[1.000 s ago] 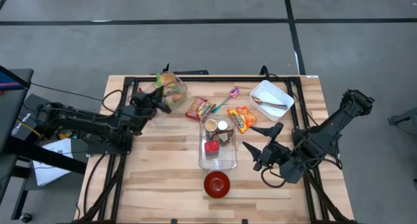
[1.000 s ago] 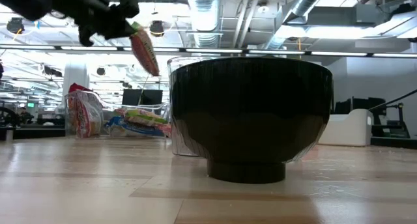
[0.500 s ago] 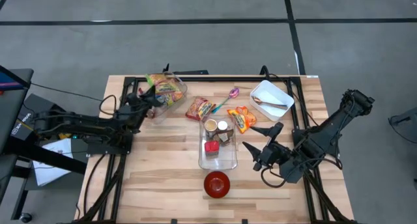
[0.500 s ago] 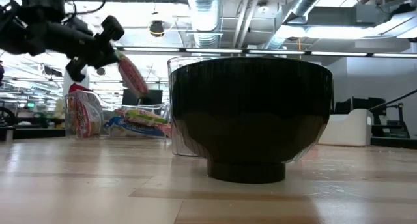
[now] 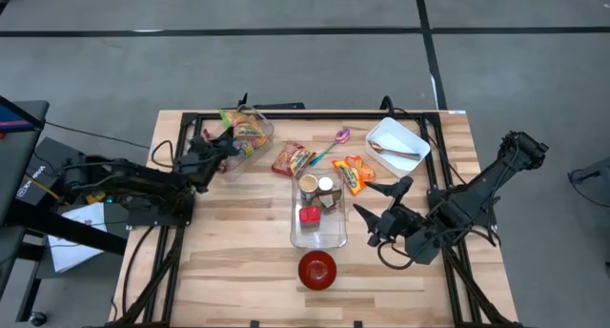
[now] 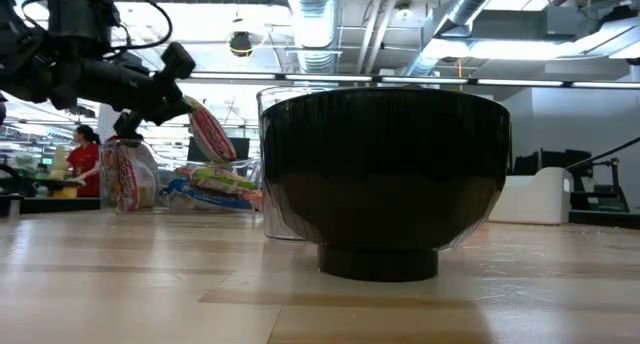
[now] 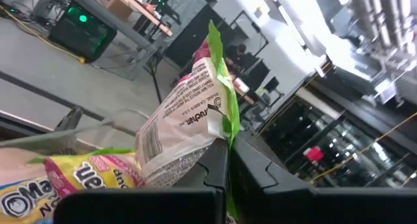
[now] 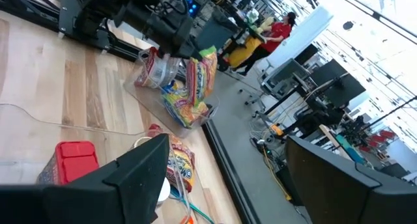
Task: Pick & Place Food Item
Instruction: Put the green noodle pack into the top transparent bin
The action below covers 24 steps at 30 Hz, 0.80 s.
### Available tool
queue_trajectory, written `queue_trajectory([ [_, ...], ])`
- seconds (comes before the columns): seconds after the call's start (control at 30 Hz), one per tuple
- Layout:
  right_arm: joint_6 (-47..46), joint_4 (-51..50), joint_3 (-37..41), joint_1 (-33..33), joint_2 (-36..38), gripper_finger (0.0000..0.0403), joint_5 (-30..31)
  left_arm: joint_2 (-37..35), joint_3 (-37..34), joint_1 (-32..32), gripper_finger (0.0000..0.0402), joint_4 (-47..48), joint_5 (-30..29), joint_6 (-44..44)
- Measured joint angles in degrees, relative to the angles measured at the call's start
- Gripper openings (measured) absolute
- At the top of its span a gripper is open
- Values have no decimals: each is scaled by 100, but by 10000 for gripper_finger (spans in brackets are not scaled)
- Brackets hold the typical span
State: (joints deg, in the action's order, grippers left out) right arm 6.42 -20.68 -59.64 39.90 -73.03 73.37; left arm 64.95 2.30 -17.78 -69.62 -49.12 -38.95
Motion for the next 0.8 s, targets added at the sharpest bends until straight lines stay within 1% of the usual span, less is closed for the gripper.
queue_trajectory([
  [0.23, 0, -5, 0, 2, 0, 299, -2, 719, 348, 0, 0, -53, -32, 3],
  [0.37, 0, -22, 0, 2, 0, 299, -2, 895, 439, 0, 0, -58, -31, 3],
  [0.5, 0, -27, 0, 13, 0, 299, -2, 907, 449, 0, 4, -83, -34, 3],
  [0.63, 0, -27, 0, 13, 0, 299, -2, 907, 449, 0, 24, -81, -42, 4],
  [0.8, 0, -27, 0, 13, 0, 299, -2, 907, 449, 0, 73, -81, -44, 116],
])
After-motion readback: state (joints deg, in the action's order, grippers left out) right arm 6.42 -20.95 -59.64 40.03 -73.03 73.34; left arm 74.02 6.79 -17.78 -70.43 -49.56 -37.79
